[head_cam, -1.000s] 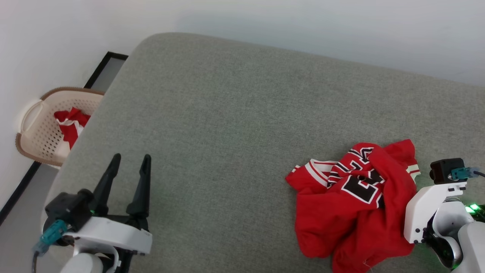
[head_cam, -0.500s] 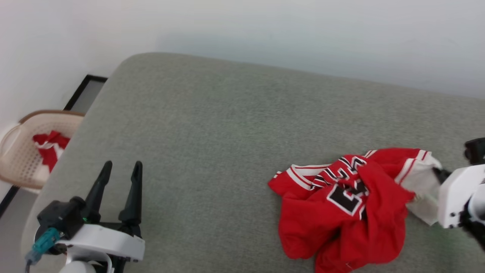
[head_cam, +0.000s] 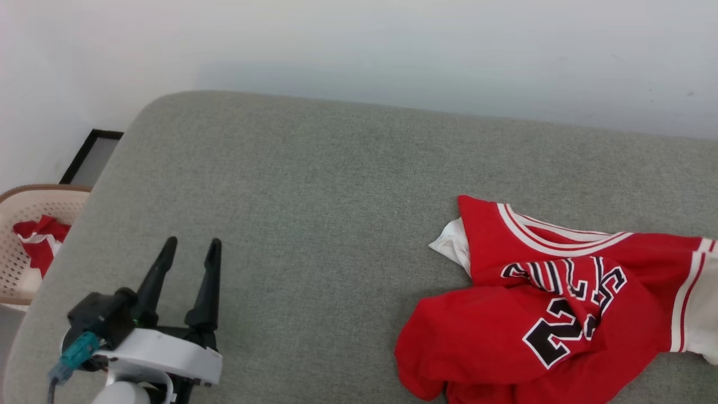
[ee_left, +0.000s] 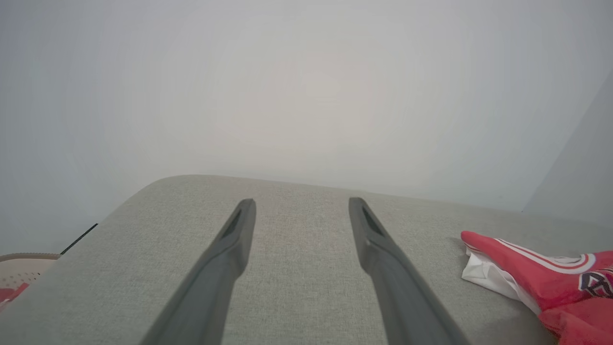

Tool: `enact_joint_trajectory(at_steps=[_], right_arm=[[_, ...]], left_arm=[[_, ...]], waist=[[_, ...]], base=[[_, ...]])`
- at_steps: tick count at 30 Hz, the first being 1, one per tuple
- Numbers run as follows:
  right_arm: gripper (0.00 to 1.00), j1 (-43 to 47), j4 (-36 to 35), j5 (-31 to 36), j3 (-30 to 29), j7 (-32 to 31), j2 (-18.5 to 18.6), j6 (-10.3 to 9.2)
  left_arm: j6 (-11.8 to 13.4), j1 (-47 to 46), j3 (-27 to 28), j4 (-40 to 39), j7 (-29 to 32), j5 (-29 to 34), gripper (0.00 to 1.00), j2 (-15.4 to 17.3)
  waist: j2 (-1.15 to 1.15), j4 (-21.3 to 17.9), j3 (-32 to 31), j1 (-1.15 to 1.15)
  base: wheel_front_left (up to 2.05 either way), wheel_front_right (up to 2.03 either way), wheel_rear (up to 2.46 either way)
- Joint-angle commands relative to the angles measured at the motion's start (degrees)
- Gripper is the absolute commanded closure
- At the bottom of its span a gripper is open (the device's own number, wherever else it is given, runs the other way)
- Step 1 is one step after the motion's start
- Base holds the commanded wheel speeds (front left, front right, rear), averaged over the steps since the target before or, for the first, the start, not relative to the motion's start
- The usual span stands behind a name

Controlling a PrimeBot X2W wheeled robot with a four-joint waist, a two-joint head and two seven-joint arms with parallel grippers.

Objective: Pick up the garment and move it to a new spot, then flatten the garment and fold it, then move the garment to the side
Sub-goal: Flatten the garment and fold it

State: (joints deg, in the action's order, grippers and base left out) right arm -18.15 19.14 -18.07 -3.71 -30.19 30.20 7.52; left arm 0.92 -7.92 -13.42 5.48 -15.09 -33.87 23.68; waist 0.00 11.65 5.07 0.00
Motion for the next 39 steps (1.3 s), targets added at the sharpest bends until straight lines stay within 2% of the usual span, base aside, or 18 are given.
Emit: enact_joint_trajectory(at_steps=[1, 10, 12, 14, 15, 16, 22, 27, 33, 39], right_arm=[[1.0, 0.6, 1.5, -0.1, -0.4, 0.6, 0.1, -0.06], [1.0, -2.8, 15.7, -0.1, 0.3, 6.3, -1.8, -0.06], [0.7, -4.1, 18.4, 0.2, 0.3, 7.1, -2.3, -0.06], [0.51, -5.5, 20.7, 0.8, 1.1, 7.6, -2.7, -0.06], [0.09, -6.3, 21.6, 0.7, 1.3, 8.0, -2.9, -0.06], [0.0, -7.0, 22.4, 0.7, 1.7, 8.2, -2.9, -0.06], [0.0, -10.2, 24.5, -0.4, 4.1, 8.2, -3.2, -0.06], [0.0, -10.8, 21.5, -1.1, 6.0, 11.2, -2.9, -0.06], [0.0, -8.3, 14.0, -0.8, 6.4, 20.8, -5.1, -0.06], [0.0, -4.3, 5.1, 1.4, 6.3, 30.8, -10.8, -0.06]], left_arm=[[-0.5, -0.4, -0.2, 0.3, 0.0, 0.2, 0.0, -0.2], [-2.0, -3.0, -1.8, 2.0, 0.7, 0.2, 0.0, -0.1], [-2.5, -3.6, -2.1, 2.4, 1.0, 0.0, 0.0, -0.1], [-2.8, -4.1, -2.4, 2.7, 1.4, 0.0, 0.0, 0.1], [-2.9, -4.3, -2.6, 2.9, 1.7, -0.1, 0.0, 0.2], [-3.0, -4.6, -2.6, 3.0, 1.9, -0.1, 0.0, 0.4], [-3.7, -5.4, -3.4, 2.9, 4.2, -0.5, 0.0, 1.5], [-4.9, -6.8, -4.4, 2.0, 8.1, -1.8, 0.0, 2.7], [-6.6, -10.7, -6.5, 1.0, 15.8, -4.1, 0.0, 4.8], [-7.3, -16.1, -8.8, 1.0, 26.7, -7.2, 0.0, 6.6]], waist=[[0.0, 0.1, 0.2, 0.0], [0.0, 0.9, 1.3, 0.0], [0.0, 0.9, 1.3, 0.0], [0.0, 0.7, 1.2, 0.0], [0.0, 0.5, 1.2, 0.0], [0.0, 0.3, 1.1, 0.0], [0.0, -2.0, 0.0, 0.0], [0.0, -4.8, -0.9, 0.0], [0.0, -9.4, -1.2, 0.0], [0.0, -15.1, -1.1, 0.0]], base=[[0.0, 0.0, 0.0], [0.0, 0.0, 0.0], [0.0, 0.0, 0.0], [0.0, 0.0, 0.0], [0.0, 0.0, 0.0], [0.0, 0.0, 0.0], [0.0, 0.0, 0.0], [0.0, 0.0, 0.0], [0.0, 0.0, 0.0], [0.0, 0.0, 0.0]])
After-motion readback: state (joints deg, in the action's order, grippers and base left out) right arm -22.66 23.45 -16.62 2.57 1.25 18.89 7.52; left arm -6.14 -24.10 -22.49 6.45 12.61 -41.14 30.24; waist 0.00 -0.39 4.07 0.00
